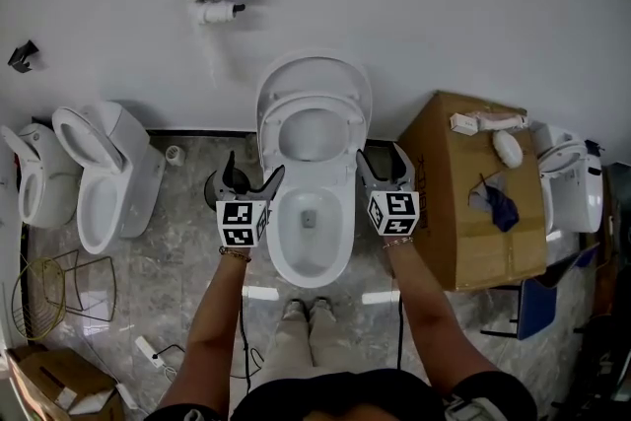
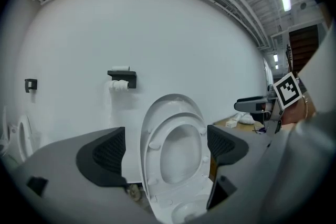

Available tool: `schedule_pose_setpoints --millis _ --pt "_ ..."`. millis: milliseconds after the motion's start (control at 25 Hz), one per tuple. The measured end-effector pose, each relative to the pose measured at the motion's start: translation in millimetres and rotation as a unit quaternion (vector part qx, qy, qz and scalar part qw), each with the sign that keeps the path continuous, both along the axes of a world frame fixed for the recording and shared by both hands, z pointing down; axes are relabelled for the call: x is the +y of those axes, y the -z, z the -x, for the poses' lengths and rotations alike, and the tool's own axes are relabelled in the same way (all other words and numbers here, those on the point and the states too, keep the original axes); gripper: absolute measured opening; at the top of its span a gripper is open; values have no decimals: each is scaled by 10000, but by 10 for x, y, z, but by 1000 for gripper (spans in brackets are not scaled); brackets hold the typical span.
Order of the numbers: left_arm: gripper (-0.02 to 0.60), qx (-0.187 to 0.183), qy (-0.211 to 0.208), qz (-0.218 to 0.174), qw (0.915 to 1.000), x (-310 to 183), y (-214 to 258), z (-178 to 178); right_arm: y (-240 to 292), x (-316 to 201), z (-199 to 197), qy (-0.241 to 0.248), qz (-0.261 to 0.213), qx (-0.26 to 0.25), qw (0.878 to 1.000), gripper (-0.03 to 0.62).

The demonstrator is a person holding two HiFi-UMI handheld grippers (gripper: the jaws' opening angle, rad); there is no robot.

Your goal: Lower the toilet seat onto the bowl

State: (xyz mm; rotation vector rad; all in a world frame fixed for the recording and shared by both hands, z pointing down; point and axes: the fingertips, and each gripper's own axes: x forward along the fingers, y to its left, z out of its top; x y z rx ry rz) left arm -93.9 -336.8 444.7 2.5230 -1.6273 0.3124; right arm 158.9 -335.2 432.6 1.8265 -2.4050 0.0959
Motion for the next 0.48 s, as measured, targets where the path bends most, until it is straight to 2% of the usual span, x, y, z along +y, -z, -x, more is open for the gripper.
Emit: schedule_pose_setpoints --millis 480 --pt "466 94 -46 129 9999 -640 -276 -20 -258 -616 21 76 73 220 9997 302"
